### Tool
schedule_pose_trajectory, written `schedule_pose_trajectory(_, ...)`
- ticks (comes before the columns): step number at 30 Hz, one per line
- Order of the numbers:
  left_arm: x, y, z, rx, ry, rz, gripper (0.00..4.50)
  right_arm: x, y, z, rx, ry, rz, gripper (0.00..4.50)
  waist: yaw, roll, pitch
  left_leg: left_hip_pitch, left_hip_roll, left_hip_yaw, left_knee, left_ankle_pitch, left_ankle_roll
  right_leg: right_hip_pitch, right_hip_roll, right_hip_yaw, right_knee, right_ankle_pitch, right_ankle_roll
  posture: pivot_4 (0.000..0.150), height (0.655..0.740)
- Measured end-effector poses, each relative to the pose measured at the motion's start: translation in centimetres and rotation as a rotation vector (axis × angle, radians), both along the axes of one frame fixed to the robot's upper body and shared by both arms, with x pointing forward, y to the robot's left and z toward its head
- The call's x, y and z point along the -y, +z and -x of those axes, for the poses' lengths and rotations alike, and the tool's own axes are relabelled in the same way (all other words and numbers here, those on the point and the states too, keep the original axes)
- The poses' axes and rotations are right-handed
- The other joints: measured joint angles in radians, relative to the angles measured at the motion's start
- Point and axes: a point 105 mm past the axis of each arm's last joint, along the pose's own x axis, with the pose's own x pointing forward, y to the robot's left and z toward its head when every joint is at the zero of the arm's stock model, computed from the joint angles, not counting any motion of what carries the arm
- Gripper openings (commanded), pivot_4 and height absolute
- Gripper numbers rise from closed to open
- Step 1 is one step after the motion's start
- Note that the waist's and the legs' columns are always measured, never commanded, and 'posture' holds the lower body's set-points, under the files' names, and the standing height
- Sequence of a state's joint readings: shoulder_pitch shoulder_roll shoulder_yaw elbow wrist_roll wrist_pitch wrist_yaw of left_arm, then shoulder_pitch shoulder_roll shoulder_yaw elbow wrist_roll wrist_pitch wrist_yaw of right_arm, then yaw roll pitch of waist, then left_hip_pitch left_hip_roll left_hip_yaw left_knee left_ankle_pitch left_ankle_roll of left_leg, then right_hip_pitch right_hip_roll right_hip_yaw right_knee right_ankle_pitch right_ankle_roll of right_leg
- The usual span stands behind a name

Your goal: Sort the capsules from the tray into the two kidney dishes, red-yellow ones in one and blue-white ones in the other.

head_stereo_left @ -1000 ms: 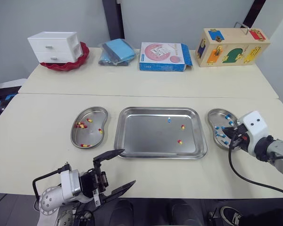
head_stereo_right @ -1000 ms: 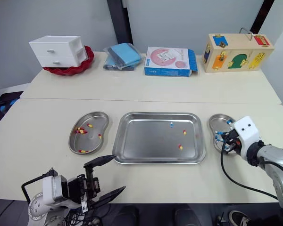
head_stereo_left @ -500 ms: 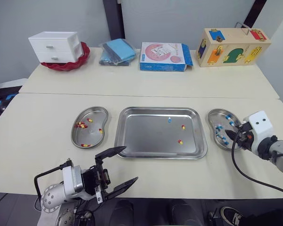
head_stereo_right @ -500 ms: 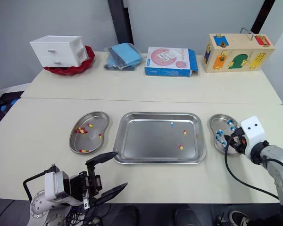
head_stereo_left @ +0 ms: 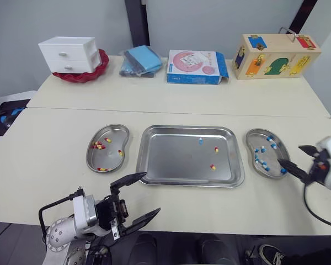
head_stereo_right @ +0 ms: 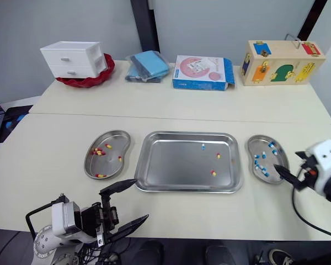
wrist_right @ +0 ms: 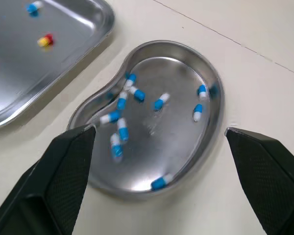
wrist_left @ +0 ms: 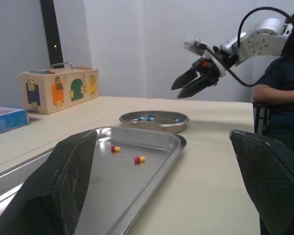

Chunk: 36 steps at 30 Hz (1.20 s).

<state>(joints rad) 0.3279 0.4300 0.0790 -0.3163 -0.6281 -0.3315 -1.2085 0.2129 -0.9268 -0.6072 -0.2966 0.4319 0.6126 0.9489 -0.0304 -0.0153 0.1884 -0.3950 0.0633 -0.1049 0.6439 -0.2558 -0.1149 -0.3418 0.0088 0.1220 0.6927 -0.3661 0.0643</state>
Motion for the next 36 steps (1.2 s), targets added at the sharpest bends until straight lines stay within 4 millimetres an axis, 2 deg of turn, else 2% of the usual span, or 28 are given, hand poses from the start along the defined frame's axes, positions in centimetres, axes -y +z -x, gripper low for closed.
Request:
schedule_pose_trajectory(4, -0.2, 0.1, 0.0, -0.002, 0.015, -0.008, 4.50, 2.9, 0.0, 2.4, -0.127, 0.043, 0.018, 4.46, -0.002, 0.000, 0.000, 0.004, 0.000, 0.001, 0.000, 0.000, 0.000, 0.005, 0.000, 0.001, -0.005, 0.000, 0.001, 0.150, 0.7400)
schedule_pose_trajectory(11, -0.7, -0.1, 0.4, -0.013, 0.036, -0.021, 4.50, 6.0, -0.3, 3.1, -0.180, 0.038, 0.080, 4.46, -0.008, 0.000, 0.000, 0.004, 0.000, 0.003, -0.001, 0.000, 0.000, 0.006, 0.000, 0.003, -0.009, 0.001, 0.003, 0.150, 0.7400)
schedule_pose_trajectory(24, -1.5, -0.7, 0.7, -0.001, 0.062, -0.033, 4.50, 5.3, -0.1, 2.0, -0.151, 0.089, 0.087, 4.46, -0.006, 0.001, 0.000, 0.004, 0.000, 0.004, -0.001, -0.001, 0.001, 0.006, 0.000, 0.004, -0.011, 0.002, 0.004, 0.150, 0.7400)
schedule_pose_trajectory(28, -1.7, -1.1, 0.7, -0.007, 0.064, -0.036, 4.50, 3.6, 0.8, 1.5, -0.121, 0.139, 0.085, 4.46, -0.009, 0.002, 0.000, 0.004, 0.000, 0.004, -0.001, -0.001, 0.001, 0.006, 0.000, 0.004, -0.011, 0.002, 0.004, 0.150, 0.7400)
schedule_pose_trajectory(32, -1.7, -1.1, 0.7, 0.000, 0.074, -0.031, 4.50, 0.7, 2.2, 0.4, -0.065, 0.191, 0.044, 4.46, -0.008, 0.002, 0.000, 0.003, 0.001, 0.004, -0.001, -0.001, 0.001, 0.007, 0.000, 0.003, -0.011, 0.002, 0.004, 0.150, 0.7400)
schedule_pose_trajectory(36, -2.1, -1.4, 0.4, -0.012, 0.107, -0.015, 4.50, -6.5, 2.6, -1.3, -0.007, 0.344, -0.059, 4.46, -0.011, 0.002, -0.001, 0.003, 0.001, 0.003, 0.000, -0.001, 0.001, 0.006, 0.000, 0.003, -0.011, 0.002, 0.004, 0.150, 0.7400)
